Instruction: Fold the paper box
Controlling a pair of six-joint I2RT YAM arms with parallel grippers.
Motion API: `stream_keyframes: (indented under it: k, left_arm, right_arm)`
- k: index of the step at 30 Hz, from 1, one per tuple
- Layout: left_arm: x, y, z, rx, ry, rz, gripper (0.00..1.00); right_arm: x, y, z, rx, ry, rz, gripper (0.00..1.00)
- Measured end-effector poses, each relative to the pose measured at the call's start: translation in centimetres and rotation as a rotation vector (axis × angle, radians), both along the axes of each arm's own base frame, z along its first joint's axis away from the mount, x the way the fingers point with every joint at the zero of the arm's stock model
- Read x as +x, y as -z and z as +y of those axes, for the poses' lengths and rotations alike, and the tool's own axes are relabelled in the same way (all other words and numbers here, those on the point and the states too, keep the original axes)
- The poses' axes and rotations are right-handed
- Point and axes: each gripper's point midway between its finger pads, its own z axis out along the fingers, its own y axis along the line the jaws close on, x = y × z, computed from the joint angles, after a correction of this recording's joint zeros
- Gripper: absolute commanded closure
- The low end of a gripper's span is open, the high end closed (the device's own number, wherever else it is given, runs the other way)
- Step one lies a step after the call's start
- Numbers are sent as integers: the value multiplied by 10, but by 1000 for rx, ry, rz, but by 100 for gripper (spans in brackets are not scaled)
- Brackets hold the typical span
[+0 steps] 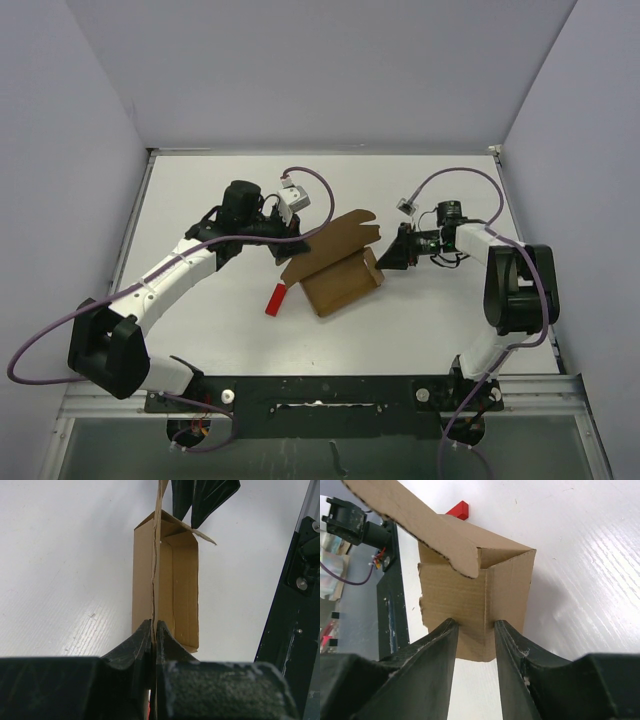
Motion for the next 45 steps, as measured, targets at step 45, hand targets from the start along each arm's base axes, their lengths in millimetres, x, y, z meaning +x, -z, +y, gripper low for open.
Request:
stream_keyframes:
  k: [45]
  left_arm:
    - [0, 11, -2, 5, -16, 67, 100]
  right_arm:
    - [26, 28, 18, -362, 139, -378, 66]
